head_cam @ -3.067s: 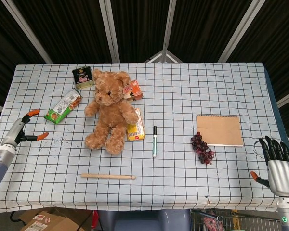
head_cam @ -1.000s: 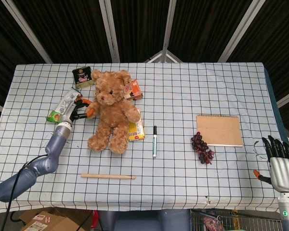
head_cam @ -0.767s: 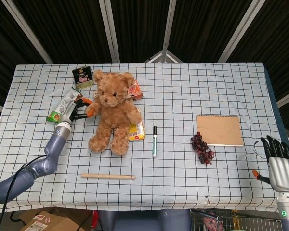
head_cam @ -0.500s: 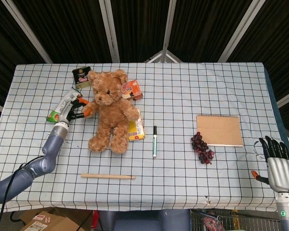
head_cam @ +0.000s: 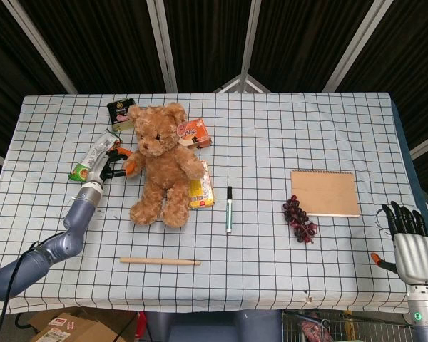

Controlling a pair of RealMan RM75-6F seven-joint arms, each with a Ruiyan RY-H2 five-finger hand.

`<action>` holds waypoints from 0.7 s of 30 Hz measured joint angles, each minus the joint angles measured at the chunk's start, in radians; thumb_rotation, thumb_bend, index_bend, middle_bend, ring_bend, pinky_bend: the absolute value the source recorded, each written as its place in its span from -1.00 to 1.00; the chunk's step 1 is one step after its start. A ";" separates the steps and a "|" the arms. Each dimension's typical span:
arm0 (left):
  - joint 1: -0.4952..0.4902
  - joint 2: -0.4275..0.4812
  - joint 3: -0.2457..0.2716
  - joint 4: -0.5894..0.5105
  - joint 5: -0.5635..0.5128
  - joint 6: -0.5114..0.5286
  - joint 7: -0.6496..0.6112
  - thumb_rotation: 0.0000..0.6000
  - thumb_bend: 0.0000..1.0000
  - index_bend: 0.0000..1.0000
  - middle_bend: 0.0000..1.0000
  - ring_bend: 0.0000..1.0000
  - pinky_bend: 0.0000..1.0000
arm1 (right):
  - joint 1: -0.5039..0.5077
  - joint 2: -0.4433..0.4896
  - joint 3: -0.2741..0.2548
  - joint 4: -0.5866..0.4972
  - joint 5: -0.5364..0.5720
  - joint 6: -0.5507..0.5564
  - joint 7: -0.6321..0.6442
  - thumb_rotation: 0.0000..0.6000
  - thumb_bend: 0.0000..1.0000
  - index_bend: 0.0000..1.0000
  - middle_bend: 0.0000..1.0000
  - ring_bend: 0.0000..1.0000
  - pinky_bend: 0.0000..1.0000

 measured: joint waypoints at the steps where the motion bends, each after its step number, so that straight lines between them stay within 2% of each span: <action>1: -0.001 0.000 -0.002 -0.005 0.003 0.008 0.003 1.00 0.00 -0.16 -0.06 -0.93 -0.98 | 0.000 0.001 0.000 -0.001 0.001 0.000 -0.001 1.00 -0.66 -0.95 -1.00 -0.99 -1.00; 7: -0.002 0.005 -0.010 -0.049 0.008 0.054 0.032 1.00 0.00 -0.17 -0.07 -0.93 -0.98 | -0.001 0.002 0.001 -0.003 0.000 0.003 0.002 1.00 -0.66 -0.95 -1.00 -0.99 -1.00; 11: 0.000 -0.001 -0.003 -0.039 -0.012 0.052 0.046 1.00 -0.02 -0.19 -0.10 -0.93 -0.98 | -0.003 0.002 0.000 -0.003 -0.005 0.009 0.005 1.00 -0.66 -0.95 -1.00 -0.99 -1.00; 15: 0.002 -0.009 -0.004 -0.024 -0.025 0.044 0.045 1.00 -0.04 -0.29 -0.21 -0.94 -0.98 | -0.005 0.005 -0.001 -0.006 -0.006 0.011 0.008 1.00 -0.66 -0.95 -1.00 -0.99 -1.00; 21: 0.011 -0.007 -0.026 -0.045 0.010 0.061 0.009 1.00 -0.05 -0.39 -0.32 -0.98 -0.99 | -0.004 0.003 -0.001 -0.007 -0.005 0.010 0.006 1.00 -0.66 -0.95 -1.00 -0.99 -1.00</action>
